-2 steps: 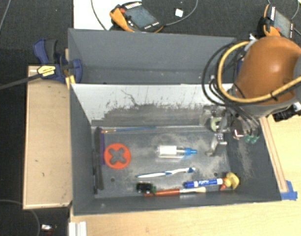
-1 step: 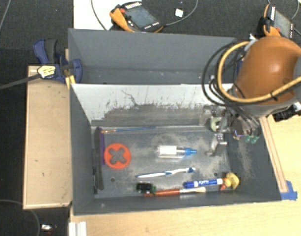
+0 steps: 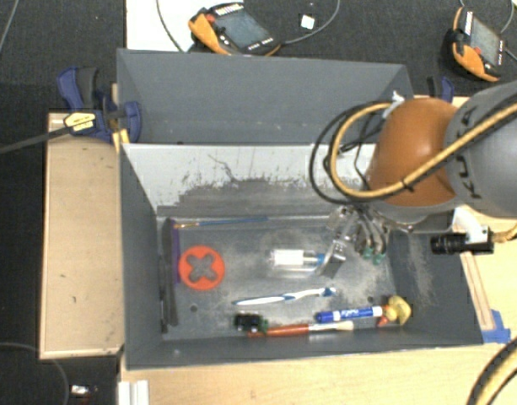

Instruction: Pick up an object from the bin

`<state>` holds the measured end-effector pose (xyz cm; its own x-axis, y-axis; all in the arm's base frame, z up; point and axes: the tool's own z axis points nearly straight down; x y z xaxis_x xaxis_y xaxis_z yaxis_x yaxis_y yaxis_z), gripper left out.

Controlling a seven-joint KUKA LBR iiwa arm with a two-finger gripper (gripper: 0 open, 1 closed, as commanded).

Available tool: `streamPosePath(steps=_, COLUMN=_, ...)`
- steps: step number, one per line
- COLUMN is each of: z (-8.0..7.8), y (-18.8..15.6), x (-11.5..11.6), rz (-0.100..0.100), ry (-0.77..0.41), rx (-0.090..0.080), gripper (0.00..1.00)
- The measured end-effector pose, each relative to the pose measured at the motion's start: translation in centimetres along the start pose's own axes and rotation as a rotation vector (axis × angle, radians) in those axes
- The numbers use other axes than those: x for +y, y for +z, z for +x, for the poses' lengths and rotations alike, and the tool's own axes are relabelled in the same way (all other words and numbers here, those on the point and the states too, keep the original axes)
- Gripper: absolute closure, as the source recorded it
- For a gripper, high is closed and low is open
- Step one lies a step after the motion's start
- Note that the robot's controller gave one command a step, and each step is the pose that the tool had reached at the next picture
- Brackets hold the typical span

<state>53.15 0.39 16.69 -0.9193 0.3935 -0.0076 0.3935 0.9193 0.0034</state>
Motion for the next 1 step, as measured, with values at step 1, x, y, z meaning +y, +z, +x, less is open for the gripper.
streamPosePath(steps=1, z=2.28, y=0.77, x=-0.22, rz=0.002, ry=-0.297, rx=0.005, gripper=0.00)
